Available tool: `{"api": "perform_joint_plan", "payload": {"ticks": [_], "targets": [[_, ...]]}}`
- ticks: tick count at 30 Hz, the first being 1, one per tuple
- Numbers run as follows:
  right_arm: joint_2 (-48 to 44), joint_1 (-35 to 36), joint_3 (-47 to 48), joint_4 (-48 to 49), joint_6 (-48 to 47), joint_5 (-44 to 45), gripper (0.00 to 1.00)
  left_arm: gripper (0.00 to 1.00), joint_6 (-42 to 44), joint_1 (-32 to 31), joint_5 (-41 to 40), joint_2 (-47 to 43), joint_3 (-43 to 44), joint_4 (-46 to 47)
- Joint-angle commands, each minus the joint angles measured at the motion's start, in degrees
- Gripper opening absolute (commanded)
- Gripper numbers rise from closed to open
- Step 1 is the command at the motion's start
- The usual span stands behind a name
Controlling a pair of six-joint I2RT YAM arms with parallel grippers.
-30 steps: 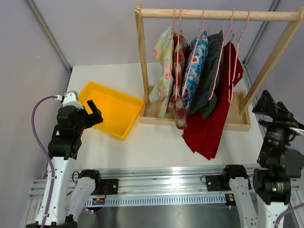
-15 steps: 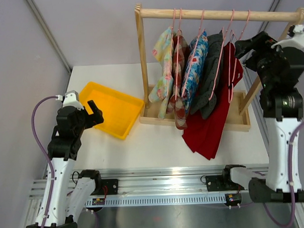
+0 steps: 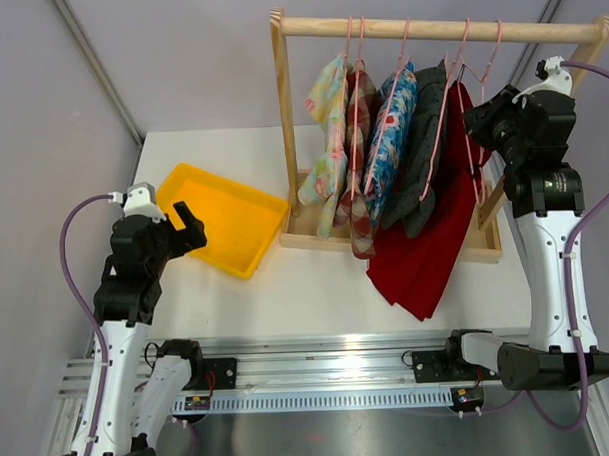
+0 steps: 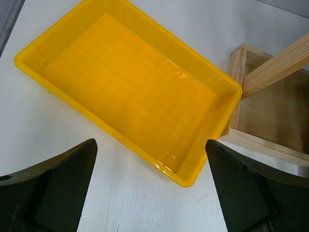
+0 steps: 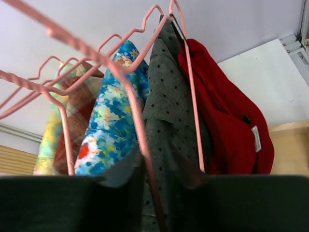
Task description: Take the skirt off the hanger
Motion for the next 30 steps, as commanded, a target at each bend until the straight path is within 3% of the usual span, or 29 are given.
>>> {"api": "perform_joint_plan", "payload": {"ticks": [1,3,9,12,16,17,19,20,24,25,30], "targets": [[-0.35,-0.05,-0.95,1.23,-2.40,-1.16,0.20,0.99,0.36,-0.21,1.33,-0.75,1.57,1.69],[0.09,0.04,-0.78,0.96,-3.19,-1.43,0.00,0.99,0.36,-0.21,1.59,-0.49,3.23,1.34],[-0.79,-0.05,3.25,0.35,-3.02,-1.17,0.00,0.99,0.79,-1.96,2.03,3.80,14.47,-1.38],[-0.79,-0.05,7.81,-0.88,-2.49,-1.08,0.00,0.99,2.11,-3.02,6.59,7.24,24.92,-1.57],[-2.10,-0.05,13.10,-3.08,-2.31,-0.90,0.00,0.99,1.85,-6.26,13.54,18.11,42.67,-4.02],[-2.63,-0.05,13.98,-3.51,-2.14,-0.90,0.00,0.99,1.42,-10.45,13.72,19.80,49.32,-4.63],[-4.38,-0.05,14.34,-4.04,-1.96,-0.90,0.00,0.99,1.50,-16.61,11.98,23.84,53.85,-4.38],[-5.00,-0.05,14.34,-4.83,-1.79,-0.82,0.00,0.99,1.76,-24.04,8.66,25.34,57.78,-4.12],[-7.81,-0.05,14.25,-7.73,-1.09,-1.60,0.00,0.99,3.17,-41.04,1.53,31.23,63.96,-2.45],[-9.21,-0.05,14.16,-8.17,-0.56,-1.95,0.00,0.99,3.69,-47.95,0.20,32.46,64.24,-1.92],[-15.01,0.04,11.09,-9.67,0.58,-4.94,0.00,0.99,11.60,-68.99,-9.73,39.39,61.17,4.22]]}}
